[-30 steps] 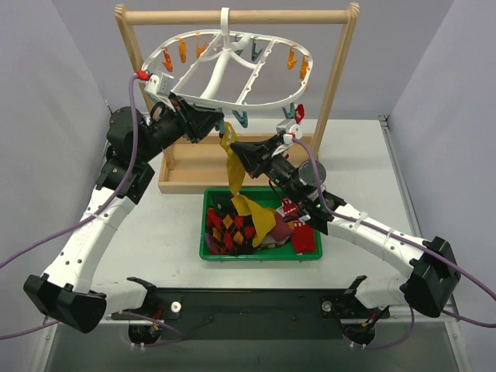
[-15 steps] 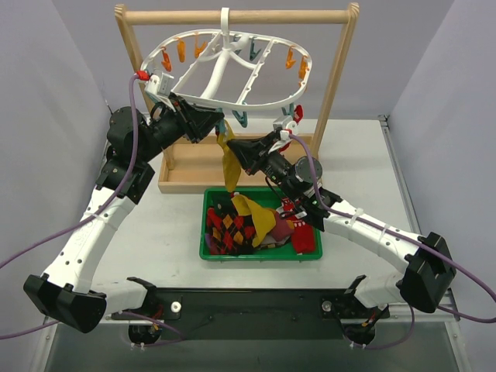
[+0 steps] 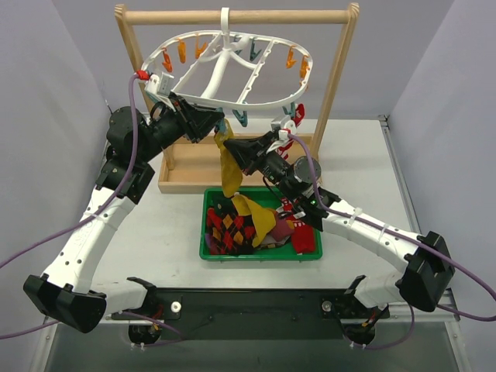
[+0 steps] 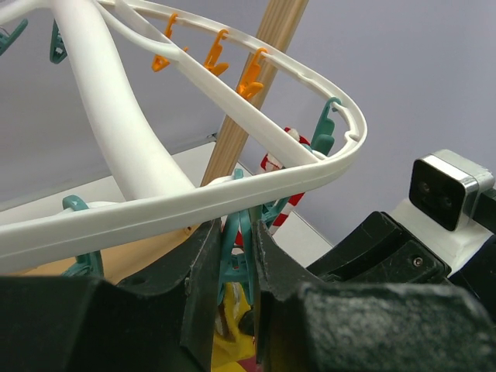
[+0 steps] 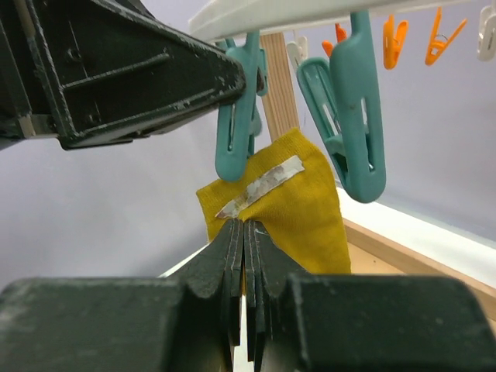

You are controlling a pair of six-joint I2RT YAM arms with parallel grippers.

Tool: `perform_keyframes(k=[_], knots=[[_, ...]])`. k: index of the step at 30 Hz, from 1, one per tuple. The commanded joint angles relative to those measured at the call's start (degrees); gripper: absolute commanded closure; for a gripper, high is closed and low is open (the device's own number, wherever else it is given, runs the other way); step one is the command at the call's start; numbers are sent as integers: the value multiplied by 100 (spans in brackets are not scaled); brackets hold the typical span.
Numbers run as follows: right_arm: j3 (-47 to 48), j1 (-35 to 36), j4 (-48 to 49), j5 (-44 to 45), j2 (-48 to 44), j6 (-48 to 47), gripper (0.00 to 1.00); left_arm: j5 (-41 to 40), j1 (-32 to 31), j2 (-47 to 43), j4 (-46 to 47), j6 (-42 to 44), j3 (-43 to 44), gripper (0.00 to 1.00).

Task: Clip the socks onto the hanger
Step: Clamp the sock onto the hanger.

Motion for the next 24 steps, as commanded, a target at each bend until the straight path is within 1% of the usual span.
perform_keyframes(k=[1,17,24], knots=[[401,57,795,-152,50,57,100,260,-75,-122,59,-51,292,100],[647,84,883,-293,262,251,100,243,-75,-104,85,-34,309,100],[621,93,962,-293,130,303,100,216,-75,-140,85,37,178,100]])
